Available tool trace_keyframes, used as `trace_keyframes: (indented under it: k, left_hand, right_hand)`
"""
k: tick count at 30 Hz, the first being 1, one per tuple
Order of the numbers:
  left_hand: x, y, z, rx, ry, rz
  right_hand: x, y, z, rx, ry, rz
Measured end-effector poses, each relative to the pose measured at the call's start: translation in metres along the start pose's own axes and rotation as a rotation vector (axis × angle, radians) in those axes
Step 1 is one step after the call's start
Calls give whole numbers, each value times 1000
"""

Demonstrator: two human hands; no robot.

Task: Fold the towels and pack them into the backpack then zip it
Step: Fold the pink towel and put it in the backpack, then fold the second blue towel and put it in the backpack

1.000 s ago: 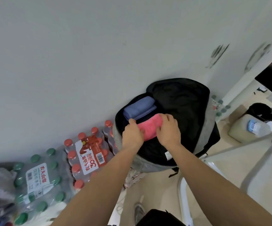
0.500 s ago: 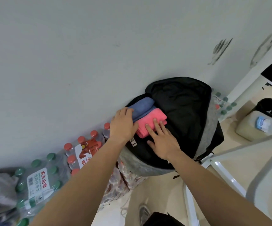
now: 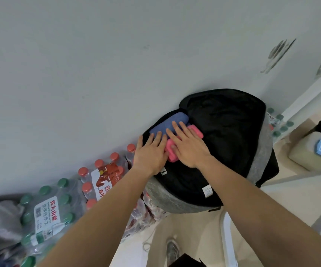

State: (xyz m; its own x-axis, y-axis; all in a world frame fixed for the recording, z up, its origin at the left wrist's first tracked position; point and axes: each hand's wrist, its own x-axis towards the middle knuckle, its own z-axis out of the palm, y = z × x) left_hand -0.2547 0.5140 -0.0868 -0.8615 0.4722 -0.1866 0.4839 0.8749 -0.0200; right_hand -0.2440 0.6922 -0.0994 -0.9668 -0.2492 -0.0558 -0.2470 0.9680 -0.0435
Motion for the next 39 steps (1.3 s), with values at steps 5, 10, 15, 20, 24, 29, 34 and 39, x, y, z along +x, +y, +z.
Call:
trace_keyframes:
  k: [5, 10, 15, 20, 24, 29, 34, 39]
  left_hand:
    - [0, -4, 9, 21, 14, -2]
    - [3, 3, 7, 20, -37, -38]
    - [3, -2, -9, 12, -144, 3]
    - [-18, -13, -45, -156, -74, 36]
    - [-58, -35, -75, -282, -14, -38]
    - [-139, -98, -80, -313, 12, -194]
    - [-233, -172, -59, -350, -35, -363]
    - [-327, -237, -26, -357, 41, -484]
  right_hand:
    - [16, 9, 13, 14, -31, -7]
    - [18, 6, 17, -6, -57, 16]
    - [18, 2, -8, 27, -213, 17]
    - [8, -14, -50, 31, -245, 16]
    - [-8, -50, -77, 34, -182, -17]
    - [-17, -137, -98, 44, -108, -114]
    - [-18, -245, -100, 1, -143, -260]
    - [-17, -346, -94, -17, -174, -391]
